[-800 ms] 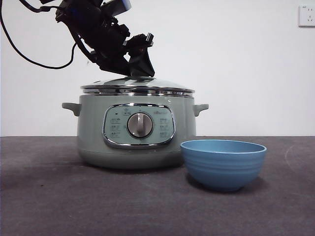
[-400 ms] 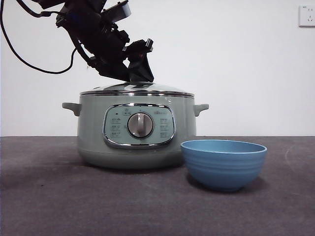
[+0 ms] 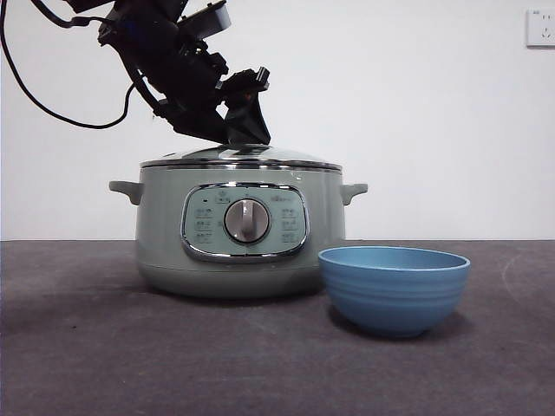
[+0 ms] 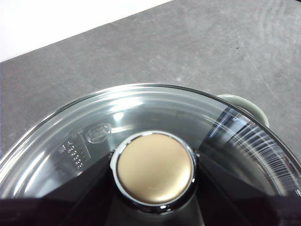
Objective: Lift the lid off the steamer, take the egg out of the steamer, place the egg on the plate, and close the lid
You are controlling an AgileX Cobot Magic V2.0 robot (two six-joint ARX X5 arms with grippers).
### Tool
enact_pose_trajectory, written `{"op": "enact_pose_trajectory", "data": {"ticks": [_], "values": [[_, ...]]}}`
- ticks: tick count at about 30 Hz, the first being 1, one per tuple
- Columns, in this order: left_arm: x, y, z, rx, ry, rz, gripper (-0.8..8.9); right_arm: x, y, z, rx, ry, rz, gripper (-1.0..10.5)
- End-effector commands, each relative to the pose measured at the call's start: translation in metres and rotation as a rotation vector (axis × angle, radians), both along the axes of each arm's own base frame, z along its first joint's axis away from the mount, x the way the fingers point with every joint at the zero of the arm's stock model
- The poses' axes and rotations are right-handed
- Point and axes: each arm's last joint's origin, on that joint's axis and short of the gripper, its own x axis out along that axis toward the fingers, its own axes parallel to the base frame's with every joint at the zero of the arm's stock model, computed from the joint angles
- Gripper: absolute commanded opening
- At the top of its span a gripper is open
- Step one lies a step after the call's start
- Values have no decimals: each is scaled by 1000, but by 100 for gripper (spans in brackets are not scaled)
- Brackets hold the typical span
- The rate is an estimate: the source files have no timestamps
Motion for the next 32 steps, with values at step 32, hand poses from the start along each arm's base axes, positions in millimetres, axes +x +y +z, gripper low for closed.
{"op": "enact_pose_trajectory", "data": {"ticks": [32], "values": [[-77,35,105,15,195,-157,467,-2,-1,-8,-40,65,8,414]]}}
